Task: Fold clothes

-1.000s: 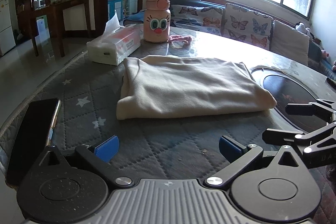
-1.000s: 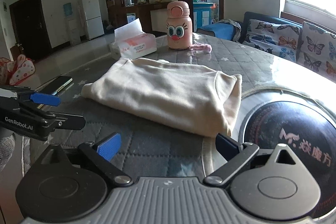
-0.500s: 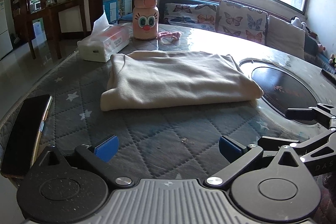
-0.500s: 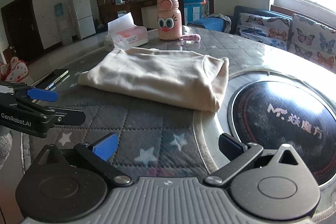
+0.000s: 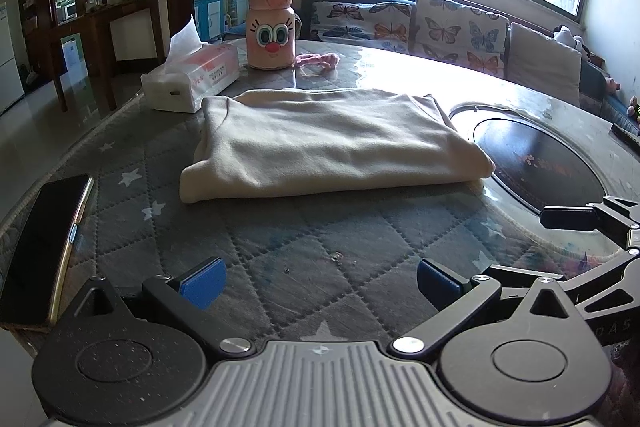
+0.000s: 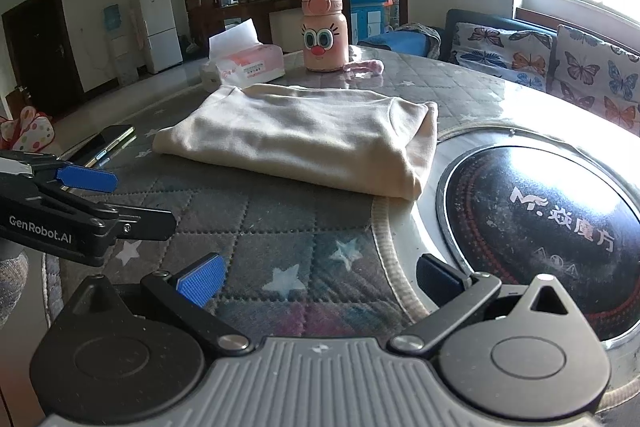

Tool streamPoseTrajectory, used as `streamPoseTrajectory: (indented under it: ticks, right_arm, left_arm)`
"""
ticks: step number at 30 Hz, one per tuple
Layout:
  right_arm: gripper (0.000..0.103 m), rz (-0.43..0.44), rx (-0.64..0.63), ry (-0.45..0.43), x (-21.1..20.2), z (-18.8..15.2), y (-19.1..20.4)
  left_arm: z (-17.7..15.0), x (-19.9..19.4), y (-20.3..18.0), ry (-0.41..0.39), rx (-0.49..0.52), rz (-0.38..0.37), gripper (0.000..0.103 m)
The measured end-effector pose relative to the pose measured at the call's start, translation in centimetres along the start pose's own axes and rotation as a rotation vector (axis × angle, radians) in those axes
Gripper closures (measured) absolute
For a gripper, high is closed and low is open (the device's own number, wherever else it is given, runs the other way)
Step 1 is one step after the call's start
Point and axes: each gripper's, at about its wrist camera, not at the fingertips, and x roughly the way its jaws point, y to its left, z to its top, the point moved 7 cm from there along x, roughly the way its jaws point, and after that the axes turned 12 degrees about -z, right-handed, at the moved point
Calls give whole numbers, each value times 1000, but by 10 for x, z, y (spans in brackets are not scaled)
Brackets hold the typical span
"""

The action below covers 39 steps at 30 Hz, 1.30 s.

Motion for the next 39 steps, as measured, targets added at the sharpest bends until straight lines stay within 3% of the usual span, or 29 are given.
streamPoseTrajectory:
  ticks: [39]
  right_arm:
    - [0, -13, 15, 2, -9, -7, 2]
  left_arm:
    - [-3, -2, -18, 5, 15, 18, 0]
